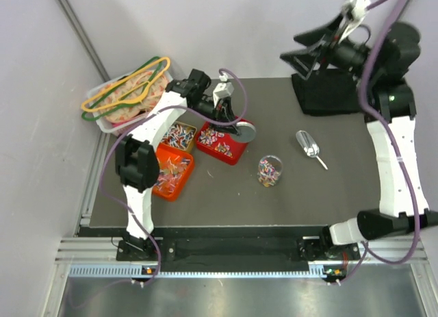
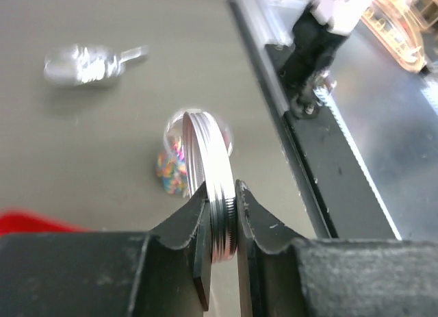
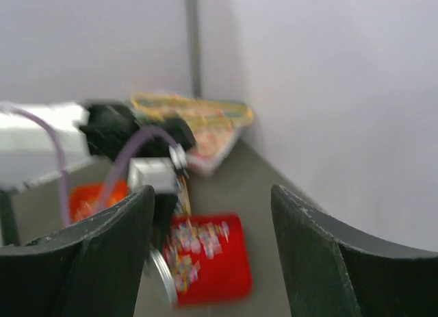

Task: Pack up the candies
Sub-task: Pick up the bottle lid at the center of the board.

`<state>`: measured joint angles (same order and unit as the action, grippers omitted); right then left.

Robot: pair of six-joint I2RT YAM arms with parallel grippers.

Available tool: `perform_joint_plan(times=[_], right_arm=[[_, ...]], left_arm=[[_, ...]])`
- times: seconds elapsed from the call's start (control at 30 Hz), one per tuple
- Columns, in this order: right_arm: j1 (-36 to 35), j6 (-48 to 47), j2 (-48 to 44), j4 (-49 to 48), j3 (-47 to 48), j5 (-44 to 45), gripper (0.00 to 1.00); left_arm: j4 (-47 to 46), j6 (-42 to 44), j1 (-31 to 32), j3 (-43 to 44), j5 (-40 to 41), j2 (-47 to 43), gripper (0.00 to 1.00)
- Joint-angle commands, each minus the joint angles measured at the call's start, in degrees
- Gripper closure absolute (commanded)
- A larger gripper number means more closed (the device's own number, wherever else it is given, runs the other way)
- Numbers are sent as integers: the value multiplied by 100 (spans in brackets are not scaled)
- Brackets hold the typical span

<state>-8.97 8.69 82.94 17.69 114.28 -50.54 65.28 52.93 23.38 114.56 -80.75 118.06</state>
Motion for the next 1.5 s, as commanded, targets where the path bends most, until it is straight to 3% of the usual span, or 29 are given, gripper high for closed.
perform_joint_plan(times=[0.0, 0.17, 0.27, 0.4, 0.5, 0.6, 0.83, 1.0, 1.13, 1.47], right_arm=[[-184, -2405, -760, 1193, -1660, 1915, 32], [-482, -2854, -1411, 1306, -2849, 2460, 31], [-1052, -3328, -1421, 1491, -3209, 3172, 31], [-2195, -4145, -1324, 1606, -3657, 4244, 24], [-2635, -4313, -1123, 1501, -3685, 4474, 10], [-2952, -4393, -868, 1177, -3737, 4772, 2], [-3111, -4253, -586, 833, -3799, 4703, 1], [-3119, -4253, -542, 639, -3826, 4782, 1], [-3111, -4226, -384, 656, -3606, 4870, 1], [-3111, -4130, -59, 524, -3009, 5028, 1]], left_arm=[[-4503, -3669, -17, -2052, 972, -1468, 100], [-4251, -4062, 18, -1533, 1947, -1180, 100], [-5484, -4860, 27, -2382, 2966, -1496, 100], [-5745, -5187, 9, -2492, 3591, -1471, 100], [-6026, -5835, -17, -2570, 3408, -1426, 100], [-6474, -6432, -44, -2728, 3224, -1444, 100], [-8327, -8059, -307, -3229, 1864, -1400, 100], [-9699, -9482, -509, -3432, 1458, -1321, 100], [-10253, -9906, -518, -3484, 1211, -1268, 100], [-10272, -9977, -509, -3616, 1070, -1233, 100]])
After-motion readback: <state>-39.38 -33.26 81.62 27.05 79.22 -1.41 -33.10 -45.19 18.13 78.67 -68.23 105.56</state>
